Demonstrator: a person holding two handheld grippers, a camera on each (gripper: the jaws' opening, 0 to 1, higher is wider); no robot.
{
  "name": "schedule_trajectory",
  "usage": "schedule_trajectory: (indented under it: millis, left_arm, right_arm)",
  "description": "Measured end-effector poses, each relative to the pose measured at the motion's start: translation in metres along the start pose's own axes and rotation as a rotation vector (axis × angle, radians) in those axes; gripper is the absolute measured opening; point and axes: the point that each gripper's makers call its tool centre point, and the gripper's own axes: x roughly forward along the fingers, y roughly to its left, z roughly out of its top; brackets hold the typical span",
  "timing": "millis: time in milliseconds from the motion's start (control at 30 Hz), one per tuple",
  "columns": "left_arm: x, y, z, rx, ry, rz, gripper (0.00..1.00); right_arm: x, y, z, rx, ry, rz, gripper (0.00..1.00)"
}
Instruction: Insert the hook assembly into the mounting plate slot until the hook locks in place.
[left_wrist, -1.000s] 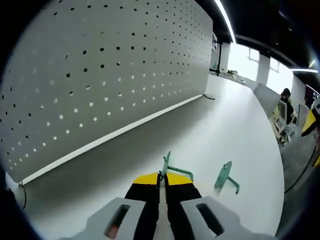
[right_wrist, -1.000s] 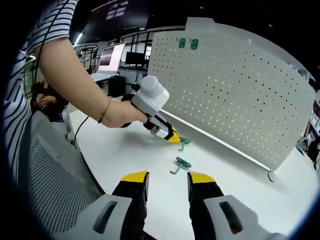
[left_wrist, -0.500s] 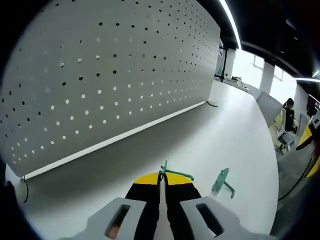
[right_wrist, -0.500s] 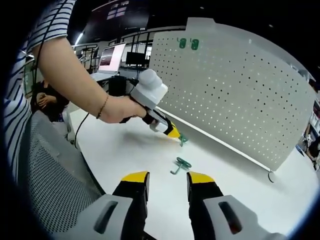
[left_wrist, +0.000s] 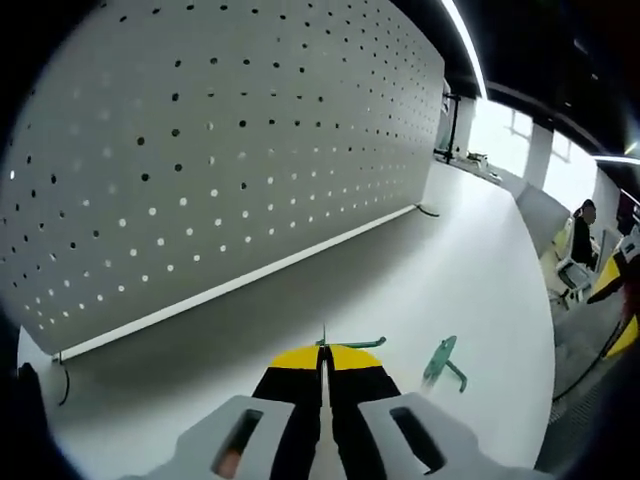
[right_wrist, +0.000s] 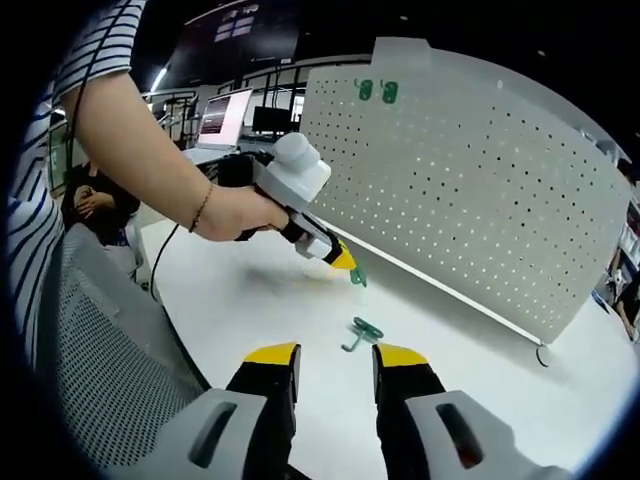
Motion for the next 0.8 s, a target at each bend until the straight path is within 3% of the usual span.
schedule_trajectory:
  millis: [400,633,800]
  left_arm:
    - [-0.023,0.002,0.014,-0.035,0.012,-0.005,0.01]
    - [-0.053,0.004,0.033,-0.063,-0.013,0.010,0.01]
    - [-0.077,0.002,0.031,-0.126,-0.016,0.008,0.01]
  right_arm:
    - [-0.001,0.001,0.003,0.002,-0.015,0.005,0.27]
    - [-0.001,0.002,0.005,-0.001,-0.023,0.011,0.27]
    - [-0.002,0.002,0.008,0.001,-0.037,0.013,0.27]
